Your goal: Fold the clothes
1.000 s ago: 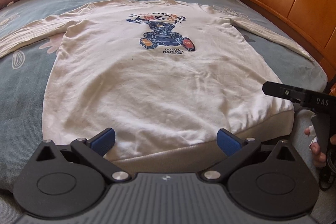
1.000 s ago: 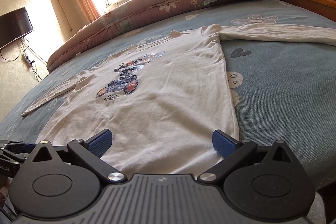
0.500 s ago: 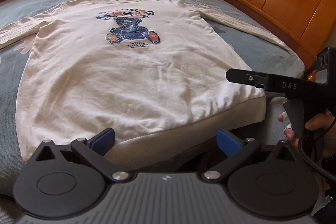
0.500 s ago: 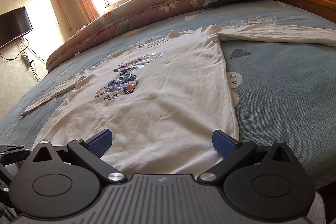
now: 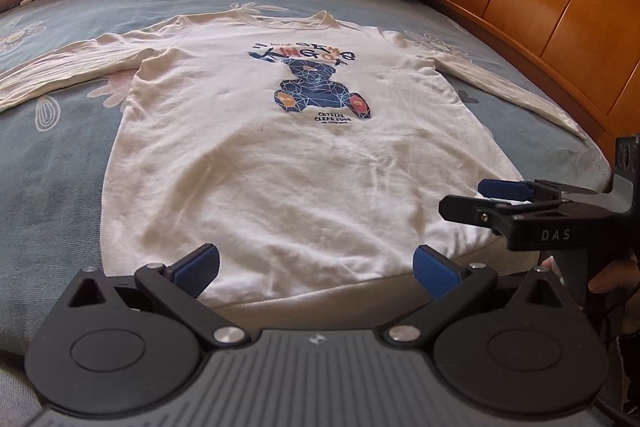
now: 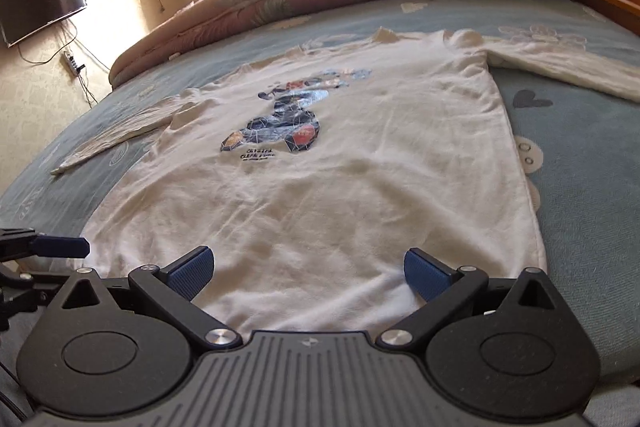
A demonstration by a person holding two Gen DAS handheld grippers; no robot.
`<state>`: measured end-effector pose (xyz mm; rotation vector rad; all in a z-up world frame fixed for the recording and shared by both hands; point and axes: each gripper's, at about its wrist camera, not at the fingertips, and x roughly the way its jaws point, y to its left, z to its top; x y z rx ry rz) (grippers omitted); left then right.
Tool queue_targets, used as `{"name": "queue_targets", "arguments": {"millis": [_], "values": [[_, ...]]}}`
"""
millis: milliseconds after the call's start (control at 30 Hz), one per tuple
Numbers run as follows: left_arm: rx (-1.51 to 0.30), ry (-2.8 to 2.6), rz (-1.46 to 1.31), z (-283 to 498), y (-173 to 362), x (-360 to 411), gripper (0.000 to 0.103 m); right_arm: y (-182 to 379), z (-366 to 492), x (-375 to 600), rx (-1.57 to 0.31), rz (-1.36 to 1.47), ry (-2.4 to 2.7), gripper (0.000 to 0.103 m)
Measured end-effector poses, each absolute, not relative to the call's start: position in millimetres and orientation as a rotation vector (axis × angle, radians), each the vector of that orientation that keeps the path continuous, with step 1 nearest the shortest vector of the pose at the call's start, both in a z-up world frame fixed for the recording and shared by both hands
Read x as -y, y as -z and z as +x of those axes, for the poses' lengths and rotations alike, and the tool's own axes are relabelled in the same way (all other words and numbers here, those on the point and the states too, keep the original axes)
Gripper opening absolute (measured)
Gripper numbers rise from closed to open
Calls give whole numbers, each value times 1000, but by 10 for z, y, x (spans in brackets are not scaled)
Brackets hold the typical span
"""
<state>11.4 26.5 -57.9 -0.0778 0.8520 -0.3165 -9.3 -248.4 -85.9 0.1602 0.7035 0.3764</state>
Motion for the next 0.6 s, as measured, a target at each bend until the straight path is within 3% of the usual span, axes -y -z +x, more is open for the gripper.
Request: {"name": "queue_targets", "arguments": {"millis": [333,600], "values": [[-875,336,-52,150,681,-222,102,745,-236,2424,-767,-63,-336,103],[-787,339,247,28,607,-95,102,669,-655,2082,-604,-599,-459,103]]}}
